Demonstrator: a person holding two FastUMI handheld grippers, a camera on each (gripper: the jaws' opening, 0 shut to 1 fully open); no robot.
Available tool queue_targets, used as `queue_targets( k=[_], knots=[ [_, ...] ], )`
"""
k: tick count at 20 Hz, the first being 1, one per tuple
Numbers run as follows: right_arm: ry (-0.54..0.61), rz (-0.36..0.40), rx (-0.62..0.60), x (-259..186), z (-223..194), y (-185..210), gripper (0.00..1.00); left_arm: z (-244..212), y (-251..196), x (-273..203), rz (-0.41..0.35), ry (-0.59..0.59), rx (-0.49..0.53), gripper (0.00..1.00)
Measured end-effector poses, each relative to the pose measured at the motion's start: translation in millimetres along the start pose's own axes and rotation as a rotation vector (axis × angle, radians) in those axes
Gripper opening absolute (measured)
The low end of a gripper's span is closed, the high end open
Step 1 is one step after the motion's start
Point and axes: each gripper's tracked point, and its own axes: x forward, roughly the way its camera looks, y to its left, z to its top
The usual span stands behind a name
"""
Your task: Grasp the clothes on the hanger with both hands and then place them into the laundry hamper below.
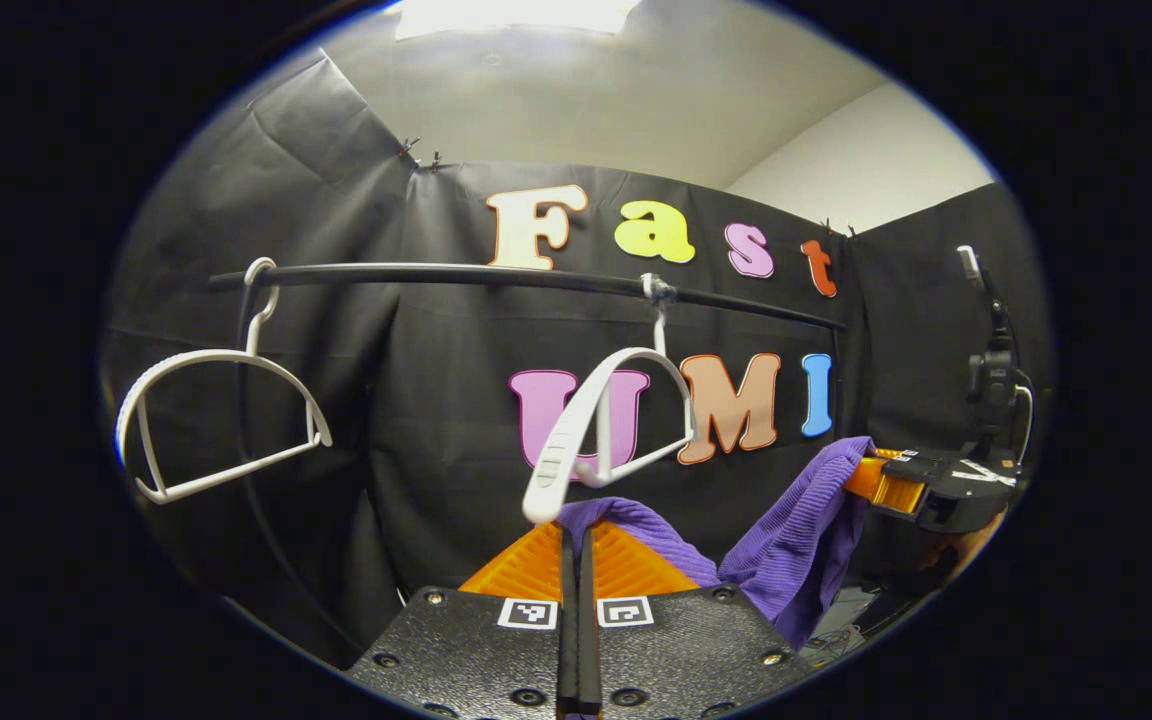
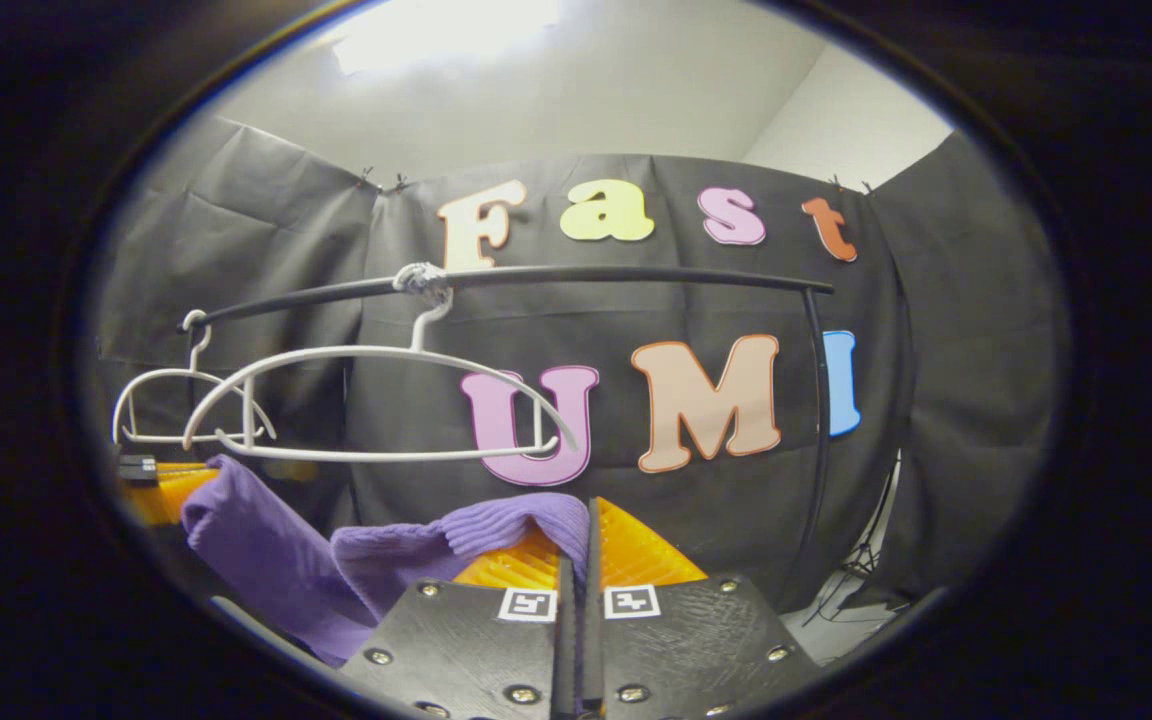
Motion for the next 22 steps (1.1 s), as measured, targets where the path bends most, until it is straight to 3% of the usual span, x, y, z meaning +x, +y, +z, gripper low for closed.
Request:
queue_targets(
  k=[13, 18, 22],
  knots=[
    [-0.056, -0.025, 0.041, -29, 11, -5, 0.03, 3, -43, 16, -0.055, -0.037, 0.006, 0.01],
    [-0.112, -0.016, 0.069, -32, 10, 3, 0.06, -18, -42, 26, -0.043, -0.034, -0.032, 0.01],
    [-0.134, -0.004, 0.089, -26, -6, 9, 0.03, -33, -42, 34, -0.031, -0.075, -0.031, 0.01]
  ],
)
